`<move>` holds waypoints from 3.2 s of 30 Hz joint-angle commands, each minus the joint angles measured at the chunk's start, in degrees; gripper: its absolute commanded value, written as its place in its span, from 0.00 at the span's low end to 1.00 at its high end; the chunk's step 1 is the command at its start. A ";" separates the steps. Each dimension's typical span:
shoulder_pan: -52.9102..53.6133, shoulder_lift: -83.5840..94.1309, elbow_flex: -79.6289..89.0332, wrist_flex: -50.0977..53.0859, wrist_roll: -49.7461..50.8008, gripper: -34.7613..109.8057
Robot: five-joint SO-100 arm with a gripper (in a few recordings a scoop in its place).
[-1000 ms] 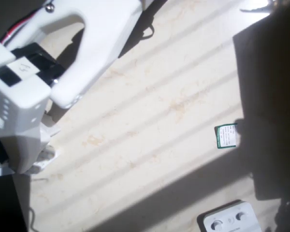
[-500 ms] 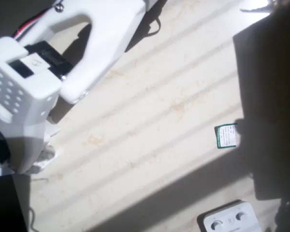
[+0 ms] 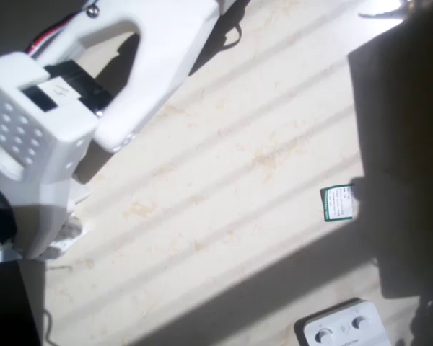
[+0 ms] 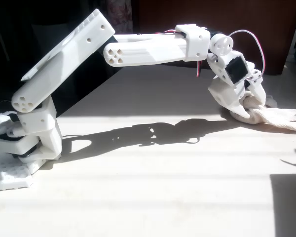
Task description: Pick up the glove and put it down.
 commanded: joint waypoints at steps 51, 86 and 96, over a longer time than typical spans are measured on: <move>36.30 24.52 -1.93 22.68 -7.47 0.24; 51.06 4.75 -1.85 23.47 -12.04 0.24; 50.27 8.26 -1.58 26.28 -12.13 0.32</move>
